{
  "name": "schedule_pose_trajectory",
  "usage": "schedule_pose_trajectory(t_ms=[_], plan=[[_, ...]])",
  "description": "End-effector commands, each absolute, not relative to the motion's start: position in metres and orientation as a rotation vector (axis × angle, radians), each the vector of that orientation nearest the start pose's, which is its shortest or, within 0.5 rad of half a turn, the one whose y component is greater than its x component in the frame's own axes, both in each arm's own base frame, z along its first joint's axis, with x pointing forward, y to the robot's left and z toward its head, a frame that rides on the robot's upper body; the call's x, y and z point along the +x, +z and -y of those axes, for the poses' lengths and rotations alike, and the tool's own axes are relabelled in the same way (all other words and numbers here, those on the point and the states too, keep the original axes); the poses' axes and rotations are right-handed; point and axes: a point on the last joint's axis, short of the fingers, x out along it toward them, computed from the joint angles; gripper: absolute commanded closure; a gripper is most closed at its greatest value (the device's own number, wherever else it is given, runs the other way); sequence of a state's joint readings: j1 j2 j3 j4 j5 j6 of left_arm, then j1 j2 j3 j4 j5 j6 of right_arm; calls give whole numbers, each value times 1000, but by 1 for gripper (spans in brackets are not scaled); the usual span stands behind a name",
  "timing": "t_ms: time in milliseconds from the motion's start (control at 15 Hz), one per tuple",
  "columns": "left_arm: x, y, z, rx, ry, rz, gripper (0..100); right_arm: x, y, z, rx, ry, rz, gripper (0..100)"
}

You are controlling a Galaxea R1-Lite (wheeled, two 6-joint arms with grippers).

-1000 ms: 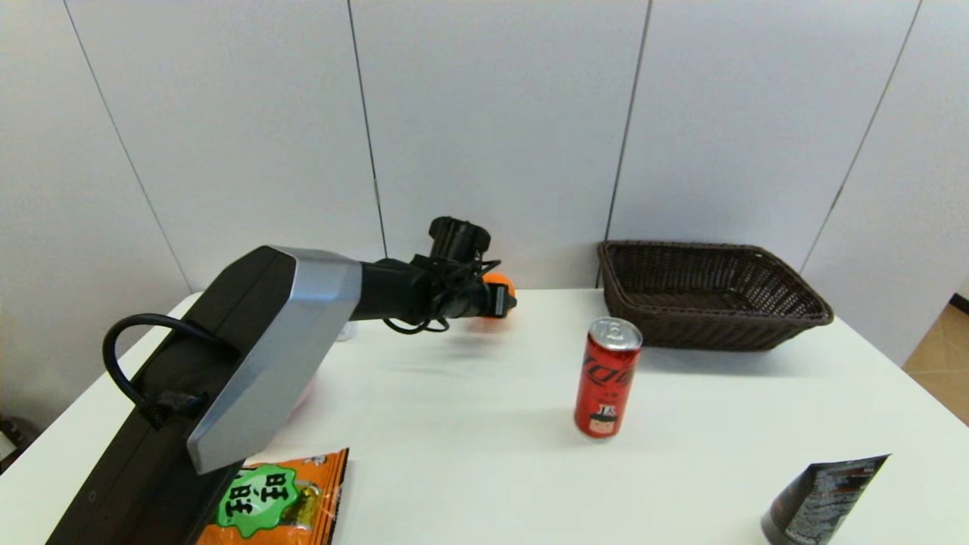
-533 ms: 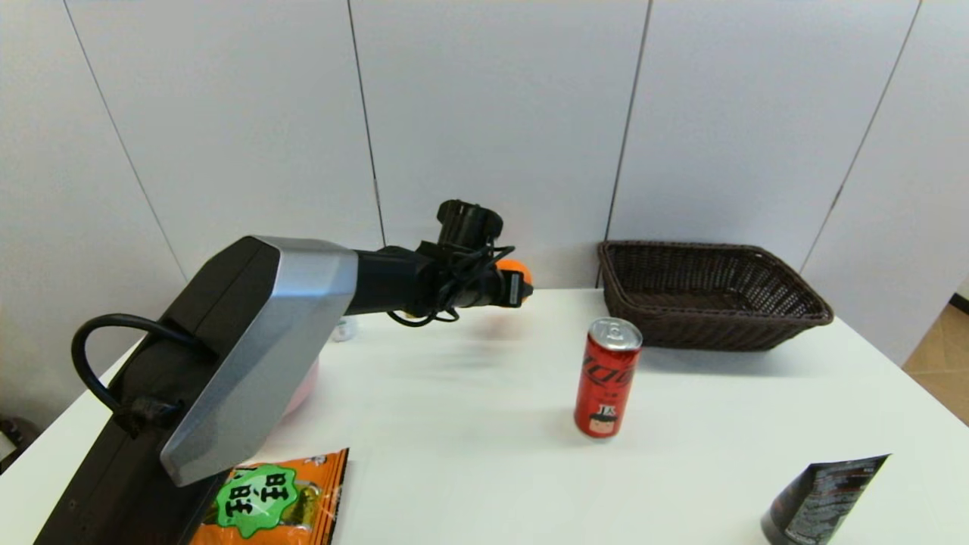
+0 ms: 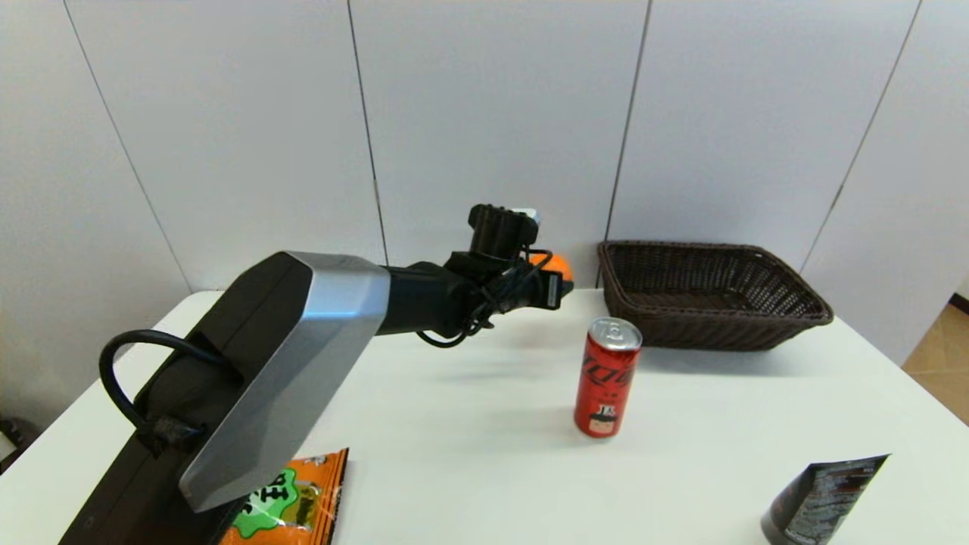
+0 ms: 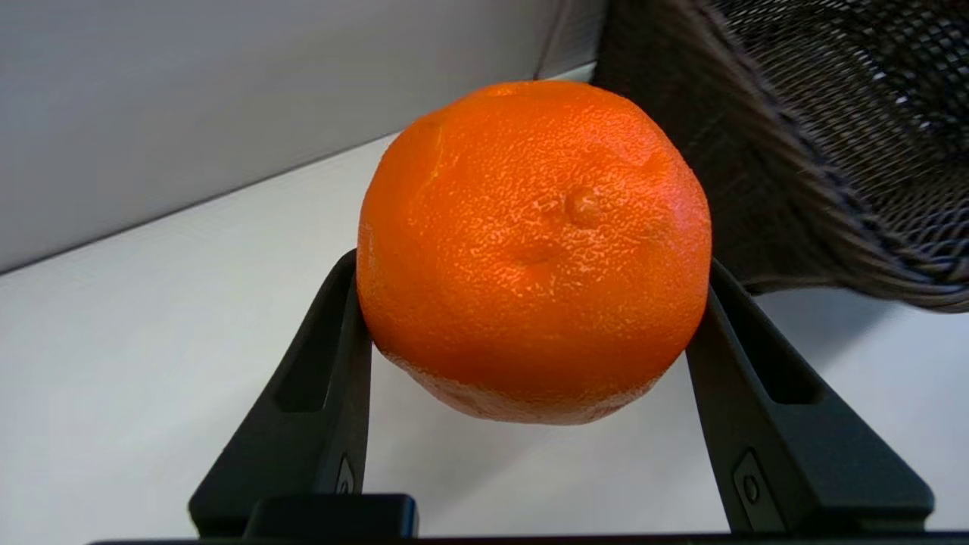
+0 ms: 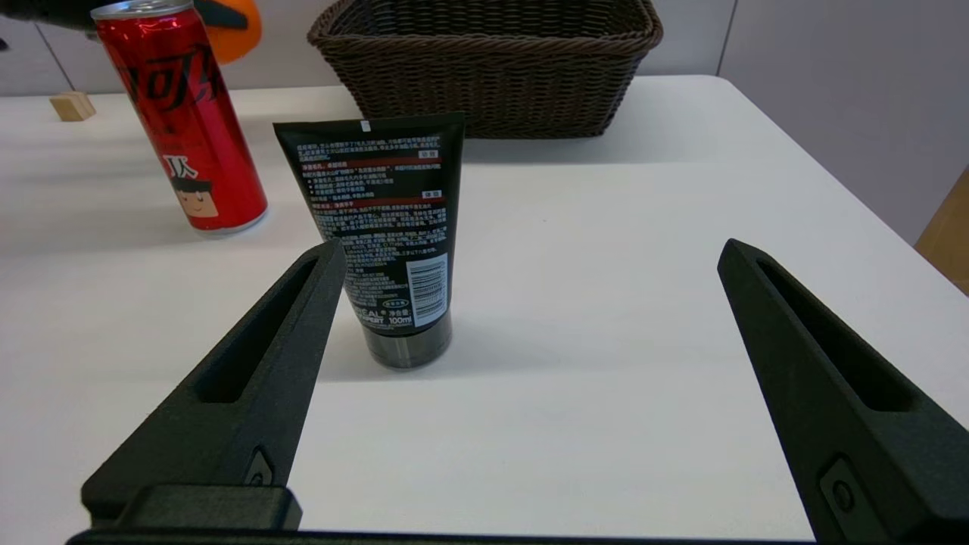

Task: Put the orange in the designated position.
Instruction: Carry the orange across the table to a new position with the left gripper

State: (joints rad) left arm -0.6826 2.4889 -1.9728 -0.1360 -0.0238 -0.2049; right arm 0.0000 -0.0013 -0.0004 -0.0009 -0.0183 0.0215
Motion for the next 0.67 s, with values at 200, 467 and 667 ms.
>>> schedule_pose_trajectory(t_ms=[200,467,667], plan=[[399,94,342,-20,-652,-526,100,-23,75,0,21,-18,0,0],[399,80,343,36,-572,-554,100,-23,75,0,21,-18,0,0],[399,80,343,34,-578,-553,100,-23,76,0,21,-18,2,0]])
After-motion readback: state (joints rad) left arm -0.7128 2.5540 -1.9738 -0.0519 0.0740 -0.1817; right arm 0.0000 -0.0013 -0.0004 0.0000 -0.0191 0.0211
